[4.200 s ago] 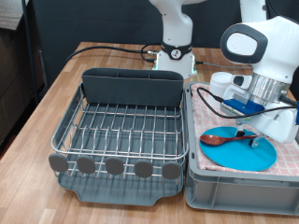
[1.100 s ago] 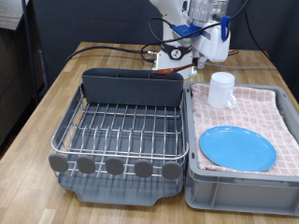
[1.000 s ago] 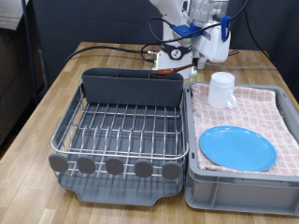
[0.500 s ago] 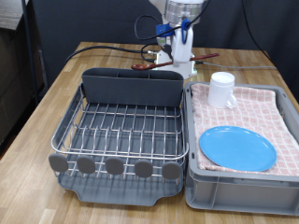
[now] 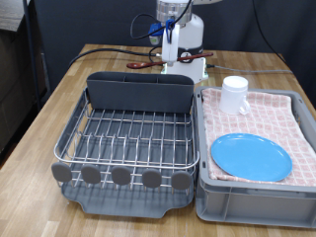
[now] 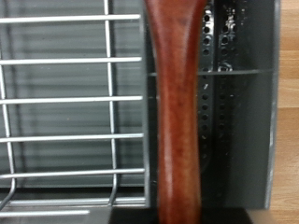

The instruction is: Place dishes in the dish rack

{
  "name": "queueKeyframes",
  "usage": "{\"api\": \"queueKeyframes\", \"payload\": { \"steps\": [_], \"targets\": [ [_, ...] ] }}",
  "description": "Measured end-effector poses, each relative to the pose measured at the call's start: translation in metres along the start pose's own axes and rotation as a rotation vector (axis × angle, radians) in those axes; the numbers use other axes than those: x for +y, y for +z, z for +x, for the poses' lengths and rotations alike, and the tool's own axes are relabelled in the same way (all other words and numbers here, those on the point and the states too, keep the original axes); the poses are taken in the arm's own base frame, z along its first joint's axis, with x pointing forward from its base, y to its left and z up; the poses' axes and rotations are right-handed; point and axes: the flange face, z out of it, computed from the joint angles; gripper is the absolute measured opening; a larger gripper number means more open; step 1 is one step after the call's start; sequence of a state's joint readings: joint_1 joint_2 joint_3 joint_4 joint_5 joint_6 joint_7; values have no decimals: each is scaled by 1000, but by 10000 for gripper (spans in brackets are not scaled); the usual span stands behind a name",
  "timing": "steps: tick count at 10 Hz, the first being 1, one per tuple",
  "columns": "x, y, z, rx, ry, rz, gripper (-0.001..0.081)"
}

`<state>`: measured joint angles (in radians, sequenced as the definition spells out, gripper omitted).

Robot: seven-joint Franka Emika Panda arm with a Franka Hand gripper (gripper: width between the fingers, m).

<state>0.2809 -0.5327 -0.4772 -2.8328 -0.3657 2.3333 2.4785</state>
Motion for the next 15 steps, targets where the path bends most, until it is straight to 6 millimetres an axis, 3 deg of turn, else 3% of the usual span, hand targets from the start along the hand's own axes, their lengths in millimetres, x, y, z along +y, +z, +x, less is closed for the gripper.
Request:
{"api": "queueKeyframes", "payload": {
  "steps": [4, 8, 15],
  "targets": [
    [3, 2, 5, -48, -20, -48, 85],
    [8, 10, 6, -160, 3, -226, 85],
    [-26, 17, 43, -274, 13, -316, 85]
  ]
}}
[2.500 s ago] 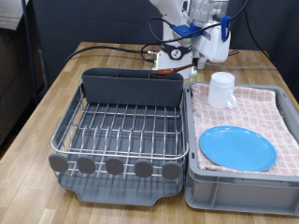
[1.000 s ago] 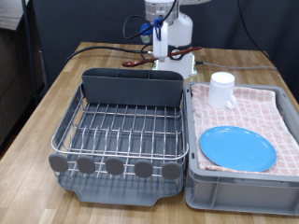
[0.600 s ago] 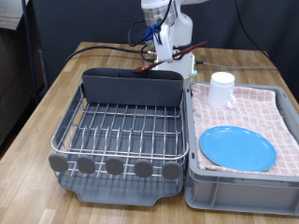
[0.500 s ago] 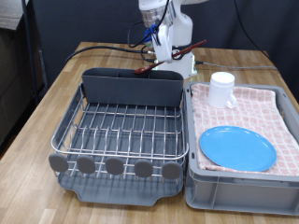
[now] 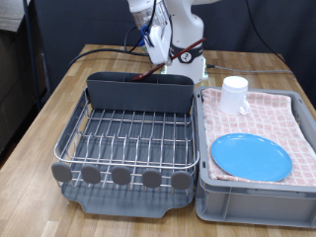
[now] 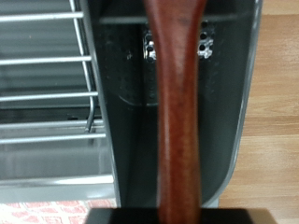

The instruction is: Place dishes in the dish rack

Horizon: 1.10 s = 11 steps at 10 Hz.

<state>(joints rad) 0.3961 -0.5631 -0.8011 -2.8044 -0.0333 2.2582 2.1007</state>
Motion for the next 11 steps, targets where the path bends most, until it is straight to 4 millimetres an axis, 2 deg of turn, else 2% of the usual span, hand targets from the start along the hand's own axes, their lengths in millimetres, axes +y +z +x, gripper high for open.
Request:
{"api": "queueKeyframes", "payload": {
  "steps": [1, 2, 3, 5, 6, 7, 8, 9, 11],
  "targets": [
    [-4, -1, 5, -9, 3, -3, 85],
    [-7, -1, 10, -17, 10, -6, 159],
    [-10, -1, 14, -20, 14, -5, 159],
    [-14, -1, 18, -11, 14, 15, 483],
    [-15, -4, 18, 17, 2, 57, 483],
    [-15, -10, 14, 80, -12, 148, 664],
    [-11, -17, 3, 157, -35, 254, 664],
    [-3, -22, -14, 223, -87, 347, 772],
    [16, -24, -49, 299, -229, 413, 796]
  ]
}}
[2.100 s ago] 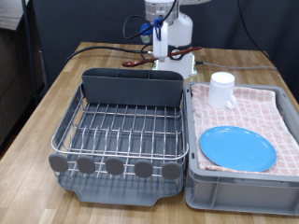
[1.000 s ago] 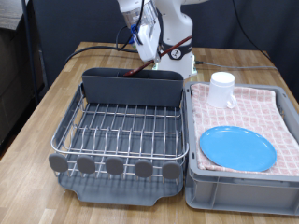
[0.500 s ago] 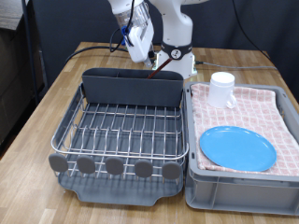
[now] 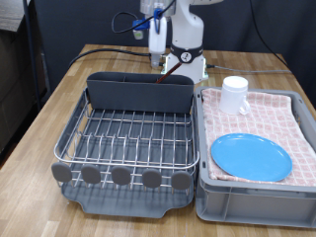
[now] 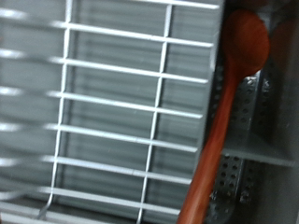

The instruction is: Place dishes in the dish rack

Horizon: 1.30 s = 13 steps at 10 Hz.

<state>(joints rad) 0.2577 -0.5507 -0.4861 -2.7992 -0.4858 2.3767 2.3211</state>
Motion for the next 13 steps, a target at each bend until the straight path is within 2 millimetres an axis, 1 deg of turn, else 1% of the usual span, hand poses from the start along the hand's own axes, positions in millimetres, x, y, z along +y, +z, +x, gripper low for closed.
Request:
{"api": "queueKeyframes", "payload": {
  "steps": [1, 3, 5, 6, 7, 9, 10, 11, 13],
  "targets": [
    [4, -8, -17, 17, -86, 2, 796],
    [11, -25, -49, 35, -318, 3, 801],
    [16, -43, -78, 1, -103, 13, 802],
    [15, -43, -88, 17, 3, 3, 802],
    [15, -42, -88, 16, -40, 4, 802],
    [5, -48, -92, -25, -210, 83, 802],
    [-3, -51, -99, -52, -302, 115, 802],
    [-11, -54, -109, -79, -402, 125, 802],
    [-25, -54, -131, -126, -591, 81, 802]
  ]
}}
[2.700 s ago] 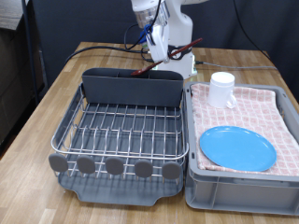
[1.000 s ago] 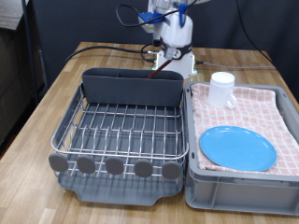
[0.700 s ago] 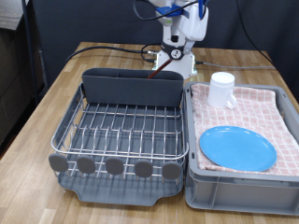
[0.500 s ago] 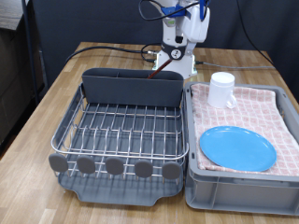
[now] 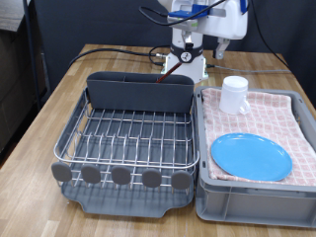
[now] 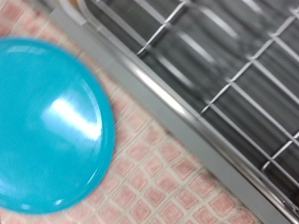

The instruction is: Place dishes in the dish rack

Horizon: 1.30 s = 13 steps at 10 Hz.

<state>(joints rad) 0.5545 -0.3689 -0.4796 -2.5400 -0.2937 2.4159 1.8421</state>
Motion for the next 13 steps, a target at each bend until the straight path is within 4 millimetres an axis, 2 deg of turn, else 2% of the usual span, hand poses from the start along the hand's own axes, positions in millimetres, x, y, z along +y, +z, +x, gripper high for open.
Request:
{"api": "queueKeyframes", "payload": {
  "steps": [3, 4, 8, 11, 13],
  "targets": [
    [-32, 7, -24, -18, -101, -47, 802],
    [-42, 14, -30, -8, -116, -58, 802],
    [-38, 17, -34, -5, -93, -70, 802],
    [-30, 23, -58, -39, -73, -65, 802],
    [-21, 40, -72, -95, -49, -52, 802]
  ]
}}
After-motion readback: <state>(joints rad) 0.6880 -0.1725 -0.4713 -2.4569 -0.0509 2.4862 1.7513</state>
